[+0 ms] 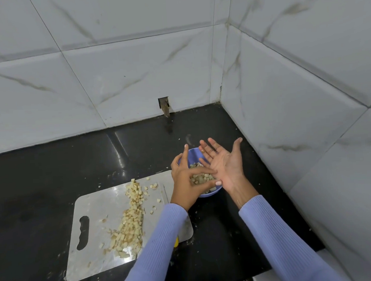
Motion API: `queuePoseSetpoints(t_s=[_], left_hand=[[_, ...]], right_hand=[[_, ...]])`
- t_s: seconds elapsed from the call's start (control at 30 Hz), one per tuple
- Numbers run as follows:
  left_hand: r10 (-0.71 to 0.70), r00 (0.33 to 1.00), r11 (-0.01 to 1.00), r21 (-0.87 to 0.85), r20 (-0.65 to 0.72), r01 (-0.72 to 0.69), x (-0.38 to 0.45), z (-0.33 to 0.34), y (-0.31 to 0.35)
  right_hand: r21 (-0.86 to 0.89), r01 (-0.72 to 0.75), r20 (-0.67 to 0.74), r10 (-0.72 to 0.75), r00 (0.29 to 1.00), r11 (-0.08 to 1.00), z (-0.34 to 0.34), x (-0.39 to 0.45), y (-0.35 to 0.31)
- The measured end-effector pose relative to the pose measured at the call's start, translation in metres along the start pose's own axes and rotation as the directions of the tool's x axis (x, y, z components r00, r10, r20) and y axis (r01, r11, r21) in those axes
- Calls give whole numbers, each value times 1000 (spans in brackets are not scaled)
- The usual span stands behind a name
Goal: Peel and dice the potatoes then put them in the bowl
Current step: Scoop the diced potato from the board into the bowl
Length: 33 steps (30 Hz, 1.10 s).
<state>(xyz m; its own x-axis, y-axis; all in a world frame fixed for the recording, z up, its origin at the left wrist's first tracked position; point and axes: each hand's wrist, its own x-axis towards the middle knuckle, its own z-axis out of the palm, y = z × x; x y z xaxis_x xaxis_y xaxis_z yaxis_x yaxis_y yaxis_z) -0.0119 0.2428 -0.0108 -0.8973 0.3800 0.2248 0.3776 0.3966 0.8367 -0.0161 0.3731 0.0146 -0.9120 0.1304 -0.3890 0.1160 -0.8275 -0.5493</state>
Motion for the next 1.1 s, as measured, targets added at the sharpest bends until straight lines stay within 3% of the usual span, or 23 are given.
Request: queuePoseSetpoints(t_s=[0.17, 0.23, 0.27, 0.3, 0.37, 0.43, 0.57, 0.63, 0.77, 0.83, 0.93, 1.0, 1.1], left_hand=[[-78, 978, 996, -47, -191, 71, 11, -1, -7], [-64, 960, 995, 53, -272, 81, 15, -2, -11], [-53, 959, 991, 105, -279, 86, 17, -3, -13], [-53, 962, 985, 146, -268, 95, 18, -3, -13], [-67, 970, 974, 196, -235, 115, 18, -3, -14], [-38, 971, 969, 228, -237, 93, 14, -3, -14], [-8, 963, 960, 268, -270, 83, 10, -4, -11], [11, 971, 948, 312, -237, 65, 10, -6, -12], [48, 991, 944, 331, -127, -3, 6, -17, -17], [43, 993, 956, 293, -109, -10, 2, -23, -18], [44, 993, 962, 273, -111, -12, -5, -36, -20], [54, 991, 960, 279, -126, -16, -14, -49, -22], [15, 993, 955, 295, -120, 21, -38, -83, -34]], right_hand=[[1, 6, 38, -6, 999, 1000, 0, -2, 2], [-122, 29, 15, -27, 1000, 992, 0, -5, 6], [-283, 68, -1, -71, 997, 957, -1, -6, 8], [-483, 112, -12, -134, 991, 868, -2, -6, 10], [-826, 192, 42, -282, 959, 530, -8, -6, 13], [-948, 216, 121, -363, 924, 233, -12, -6, 15], [-973, 229, 187, -529, 828, 14, -12, -8, 15], [-970, 235, 231, -513, 827, -58, -9, -9, 14], [-976, 199, 217, -312, 925, -90, -9, -9, 14], [-973, 206, 229, -372, 899, -100, -7, -14, 16], [-956, 182, 275, -480, 833, -232, 3, -22, 23], [-938, 220, 322, -438, 839, -267, 12, -30, 31], [-906, 362, 416, -302, 858, -219, 25, -49, 63]])
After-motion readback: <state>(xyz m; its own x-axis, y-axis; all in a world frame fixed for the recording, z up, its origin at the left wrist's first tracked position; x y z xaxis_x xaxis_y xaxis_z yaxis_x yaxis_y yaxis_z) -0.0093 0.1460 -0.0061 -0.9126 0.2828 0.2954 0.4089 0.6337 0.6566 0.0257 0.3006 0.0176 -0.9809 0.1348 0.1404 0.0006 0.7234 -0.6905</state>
